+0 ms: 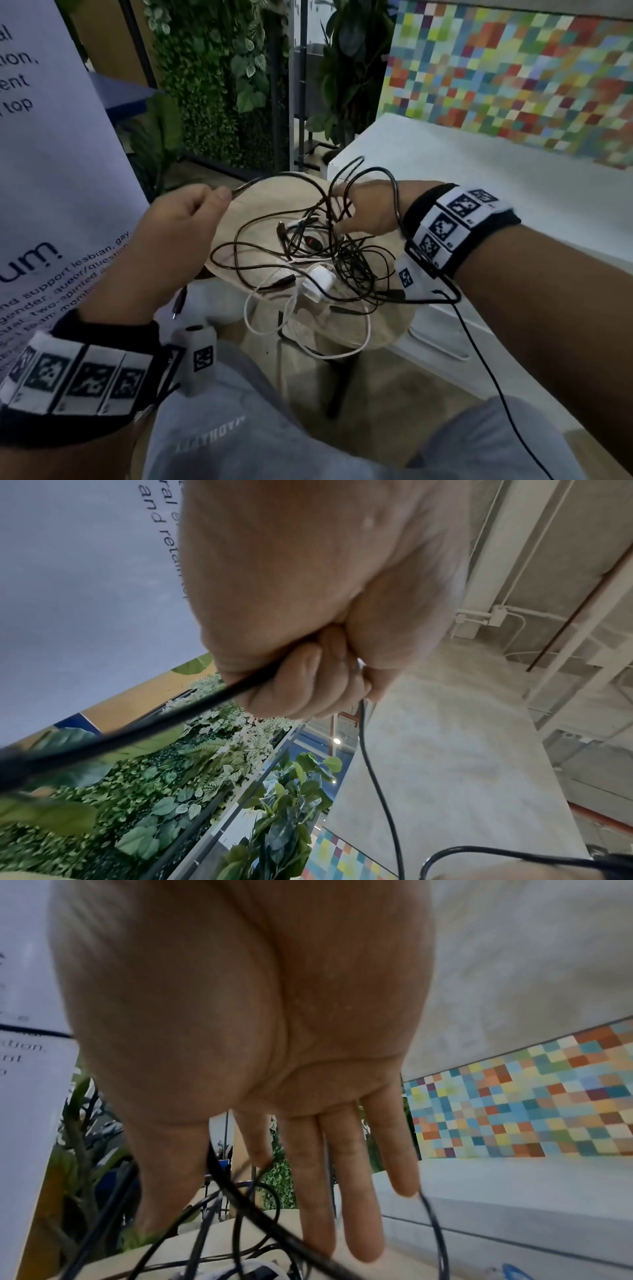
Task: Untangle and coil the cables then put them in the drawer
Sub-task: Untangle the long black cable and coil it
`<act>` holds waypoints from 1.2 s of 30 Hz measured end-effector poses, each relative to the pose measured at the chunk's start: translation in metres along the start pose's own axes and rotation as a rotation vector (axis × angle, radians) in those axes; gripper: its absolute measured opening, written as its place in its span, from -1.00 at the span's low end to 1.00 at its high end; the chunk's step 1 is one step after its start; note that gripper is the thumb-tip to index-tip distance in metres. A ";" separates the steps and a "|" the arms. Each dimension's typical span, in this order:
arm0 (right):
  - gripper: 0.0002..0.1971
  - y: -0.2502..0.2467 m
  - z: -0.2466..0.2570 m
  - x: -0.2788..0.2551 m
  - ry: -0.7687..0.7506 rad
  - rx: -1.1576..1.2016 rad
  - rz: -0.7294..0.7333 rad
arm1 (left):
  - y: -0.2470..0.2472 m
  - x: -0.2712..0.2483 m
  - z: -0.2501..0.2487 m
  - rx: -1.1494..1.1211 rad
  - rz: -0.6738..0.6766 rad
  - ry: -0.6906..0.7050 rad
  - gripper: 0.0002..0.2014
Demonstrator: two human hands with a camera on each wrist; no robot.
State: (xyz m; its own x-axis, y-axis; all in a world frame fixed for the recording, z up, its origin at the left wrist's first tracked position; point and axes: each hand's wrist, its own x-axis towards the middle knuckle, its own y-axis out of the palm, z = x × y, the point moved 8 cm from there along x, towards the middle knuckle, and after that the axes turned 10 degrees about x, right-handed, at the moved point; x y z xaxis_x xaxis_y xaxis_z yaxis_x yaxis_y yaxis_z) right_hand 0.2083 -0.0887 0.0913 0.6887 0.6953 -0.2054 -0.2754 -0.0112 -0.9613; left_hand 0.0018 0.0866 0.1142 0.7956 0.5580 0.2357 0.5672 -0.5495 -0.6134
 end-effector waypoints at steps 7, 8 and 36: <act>-0.41 -0.012 -0.012 -0.008 0.085 -0.076 0.023 | 0.027 -0.015 0.012 -0.284 0.218 -0.074 -0.66; -0.48 -0.011 -0.016 -0.011 0.103 -0.074 0.054 | 0.031 -0.016 0.013 -0.323 0.235 -0.092 -0.66; -0.83 -0.063 0.040 -0.151 -0.478 0.662 -0.584 | 0.060 -0.051 -0.088 -0.293 0.410 0.272 -0.74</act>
State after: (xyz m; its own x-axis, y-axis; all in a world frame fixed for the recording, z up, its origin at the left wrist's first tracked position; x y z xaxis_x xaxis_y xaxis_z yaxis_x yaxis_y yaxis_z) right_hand 0.0950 -0.1647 0.1902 0.5335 0.6817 0.5006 -0.3979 0.7246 -0.5626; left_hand 0.0135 -0.0295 0.1317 0.9672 0.1035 0.2318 0.2046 -0.8586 -0.4701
